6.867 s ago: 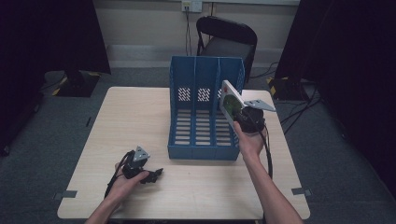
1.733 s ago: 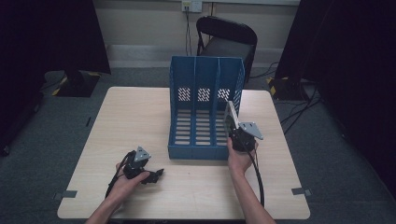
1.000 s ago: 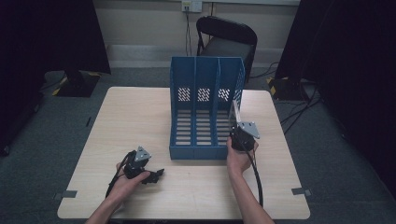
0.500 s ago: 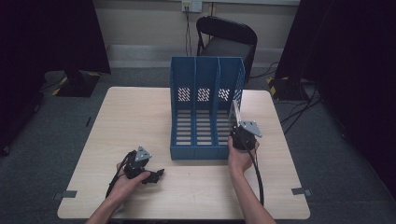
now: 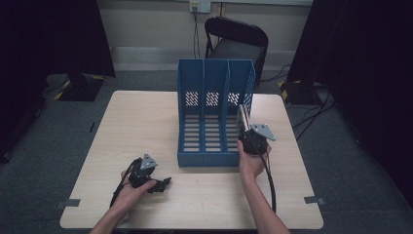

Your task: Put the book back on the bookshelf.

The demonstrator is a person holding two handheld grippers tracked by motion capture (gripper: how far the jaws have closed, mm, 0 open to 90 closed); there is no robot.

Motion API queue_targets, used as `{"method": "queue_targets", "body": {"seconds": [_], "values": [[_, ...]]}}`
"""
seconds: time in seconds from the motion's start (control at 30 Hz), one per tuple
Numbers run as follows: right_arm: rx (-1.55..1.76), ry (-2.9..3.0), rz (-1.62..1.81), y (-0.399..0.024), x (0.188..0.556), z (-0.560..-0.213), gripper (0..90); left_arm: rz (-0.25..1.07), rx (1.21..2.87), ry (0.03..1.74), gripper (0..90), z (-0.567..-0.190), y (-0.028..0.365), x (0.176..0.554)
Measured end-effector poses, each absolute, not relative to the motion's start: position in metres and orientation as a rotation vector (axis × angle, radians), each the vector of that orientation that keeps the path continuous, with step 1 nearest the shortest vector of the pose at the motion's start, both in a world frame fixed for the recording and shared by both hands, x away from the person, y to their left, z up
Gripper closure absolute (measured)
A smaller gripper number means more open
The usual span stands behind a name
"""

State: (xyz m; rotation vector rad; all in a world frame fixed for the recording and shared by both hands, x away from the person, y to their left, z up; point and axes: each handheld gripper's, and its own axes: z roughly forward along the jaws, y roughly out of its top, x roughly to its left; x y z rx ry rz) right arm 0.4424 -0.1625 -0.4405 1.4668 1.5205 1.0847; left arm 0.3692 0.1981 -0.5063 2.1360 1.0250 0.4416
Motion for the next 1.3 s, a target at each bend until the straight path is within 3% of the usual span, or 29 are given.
{"method": "queue_targets", "body": {"seconds": [0.27, 0.63, 0.93, 1.3], "values": [[1.466, 1.544, 1.103, -0.162, 0.444, -0.441, 62.4, 0.440, 2.136, 1.025, 7.6, -0.506, 0.198, 0.369], [1.486, 1.564, 1.139, -0.163, 0.444, -0.440, 50.9, 0.440, 2.135, 1.025, 7.6, -0.506, 0.198, 0.369], [1.460, 1.599, 1.183, -0.164, 0.443, -0.432, 36.4, 0.440, 2.135, 1.025, 7.6, -0.506, 0.198, 0.369], [1.425, 1.688, 1.240, -0.176, 0.431, -0.415, 29.0, 0.438, 2.137, 1.022, 7.5, -0.506, 0.199, 0.369]]}}
